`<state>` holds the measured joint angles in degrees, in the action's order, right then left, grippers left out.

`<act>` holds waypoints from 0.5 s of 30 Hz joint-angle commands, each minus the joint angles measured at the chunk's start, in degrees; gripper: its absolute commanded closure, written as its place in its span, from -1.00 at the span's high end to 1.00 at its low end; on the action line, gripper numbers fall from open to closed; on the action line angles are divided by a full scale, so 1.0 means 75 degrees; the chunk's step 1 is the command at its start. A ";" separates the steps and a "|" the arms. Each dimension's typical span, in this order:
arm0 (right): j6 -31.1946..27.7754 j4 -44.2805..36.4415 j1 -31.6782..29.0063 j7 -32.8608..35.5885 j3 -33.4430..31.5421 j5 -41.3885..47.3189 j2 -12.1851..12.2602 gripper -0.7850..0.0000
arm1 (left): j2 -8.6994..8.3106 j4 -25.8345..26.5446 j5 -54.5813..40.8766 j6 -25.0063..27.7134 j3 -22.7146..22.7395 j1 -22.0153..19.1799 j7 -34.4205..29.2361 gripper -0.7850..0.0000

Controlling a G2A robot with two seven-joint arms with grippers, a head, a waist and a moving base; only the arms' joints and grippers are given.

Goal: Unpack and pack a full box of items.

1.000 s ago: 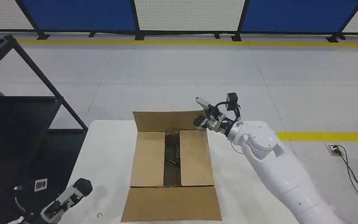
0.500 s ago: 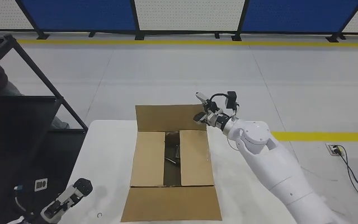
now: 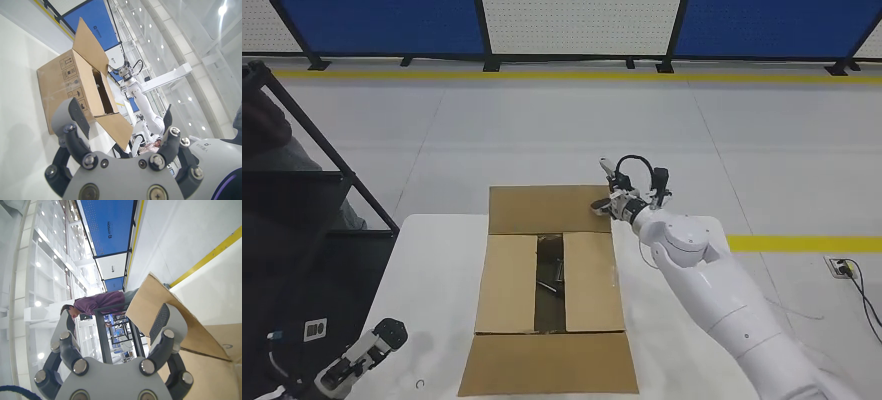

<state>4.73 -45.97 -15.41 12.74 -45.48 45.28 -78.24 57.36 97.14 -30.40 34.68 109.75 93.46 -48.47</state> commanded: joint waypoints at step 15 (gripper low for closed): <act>0.0320 0.2332 0.0909 0.0204 0.0670 0.0039 -0.1062 1.00 | 0.0000 0.0000 0.0000 0.0000 0.0000 0.0000 0.0000 1.00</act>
<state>7.04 -29.35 -8.83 14.14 -40.56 45.78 -85.88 57.36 97.14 -30.40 34.68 109.75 93.46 -48.47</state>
